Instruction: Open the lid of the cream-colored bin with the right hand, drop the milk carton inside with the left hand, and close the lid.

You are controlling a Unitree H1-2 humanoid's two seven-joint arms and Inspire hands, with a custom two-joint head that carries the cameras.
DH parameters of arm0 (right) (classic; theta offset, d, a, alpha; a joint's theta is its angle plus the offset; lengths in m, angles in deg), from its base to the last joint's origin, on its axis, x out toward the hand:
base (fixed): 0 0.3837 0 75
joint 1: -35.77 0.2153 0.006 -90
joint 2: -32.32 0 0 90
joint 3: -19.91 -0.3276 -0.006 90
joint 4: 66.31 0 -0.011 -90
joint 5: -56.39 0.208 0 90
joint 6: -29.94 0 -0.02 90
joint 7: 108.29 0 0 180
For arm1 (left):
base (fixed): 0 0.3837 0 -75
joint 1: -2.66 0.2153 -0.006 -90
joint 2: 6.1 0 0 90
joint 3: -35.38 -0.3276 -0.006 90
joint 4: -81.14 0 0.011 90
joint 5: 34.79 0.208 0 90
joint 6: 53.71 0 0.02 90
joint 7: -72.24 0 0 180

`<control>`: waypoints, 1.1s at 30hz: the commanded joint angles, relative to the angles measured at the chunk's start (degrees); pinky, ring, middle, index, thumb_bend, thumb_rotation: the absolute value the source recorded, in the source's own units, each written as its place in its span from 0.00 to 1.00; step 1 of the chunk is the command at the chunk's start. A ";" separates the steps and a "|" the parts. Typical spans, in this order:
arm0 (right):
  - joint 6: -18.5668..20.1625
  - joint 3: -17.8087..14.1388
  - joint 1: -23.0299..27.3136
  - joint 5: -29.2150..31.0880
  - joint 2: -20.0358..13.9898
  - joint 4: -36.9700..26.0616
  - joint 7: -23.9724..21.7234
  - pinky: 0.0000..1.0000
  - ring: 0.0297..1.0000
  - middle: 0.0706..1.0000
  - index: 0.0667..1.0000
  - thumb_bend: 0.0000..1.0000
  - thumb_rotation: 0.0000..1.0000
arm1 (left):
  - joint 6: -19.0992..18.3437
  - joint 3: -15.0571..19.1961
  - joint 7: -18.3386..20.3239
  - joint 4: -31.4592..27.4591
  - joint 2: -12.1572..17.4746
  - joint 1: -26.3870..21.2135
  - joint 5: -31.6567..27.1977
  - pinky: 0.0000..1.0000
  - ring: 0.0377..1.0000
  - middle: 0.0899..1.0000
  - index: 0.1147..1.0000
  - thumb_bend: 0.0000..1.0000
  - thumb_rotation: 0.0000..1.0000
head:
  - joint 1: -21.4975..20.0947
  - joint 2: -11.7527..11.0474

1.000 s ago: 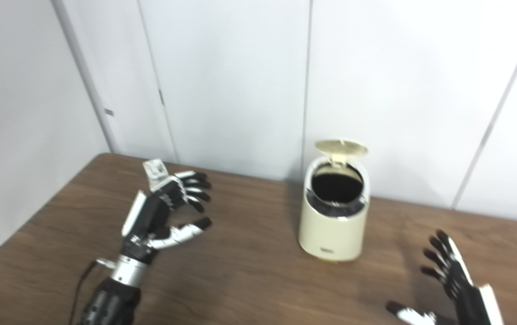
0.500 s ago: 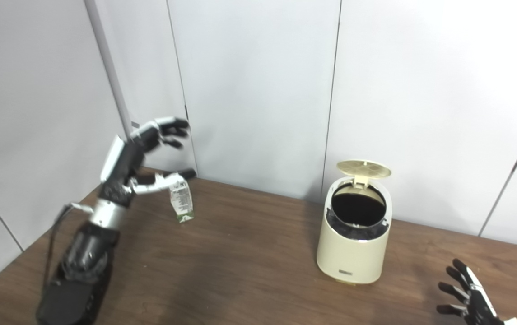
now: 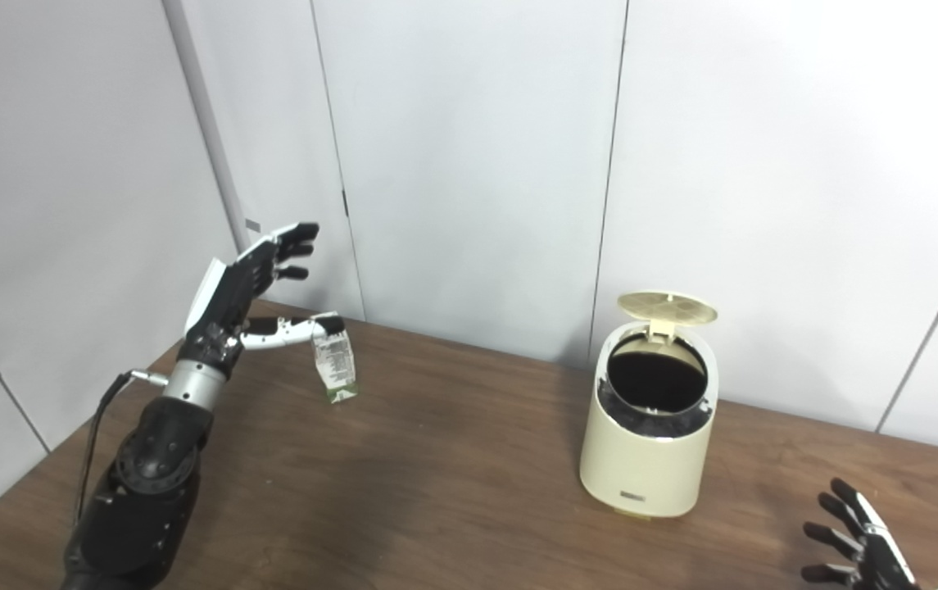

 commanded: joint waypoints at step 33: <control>-4.16 -1.04 0.75 1.44 -3.52 -0.50 -1.56 0.53 0.74 0.87 0.87 0.85 0.39 | 10.39 -2.97 -11.58 20.94 -0.96 -5.58 0.26 0.71 0.76 0.76 0.77 0.96 0.19 | 0.26 0.98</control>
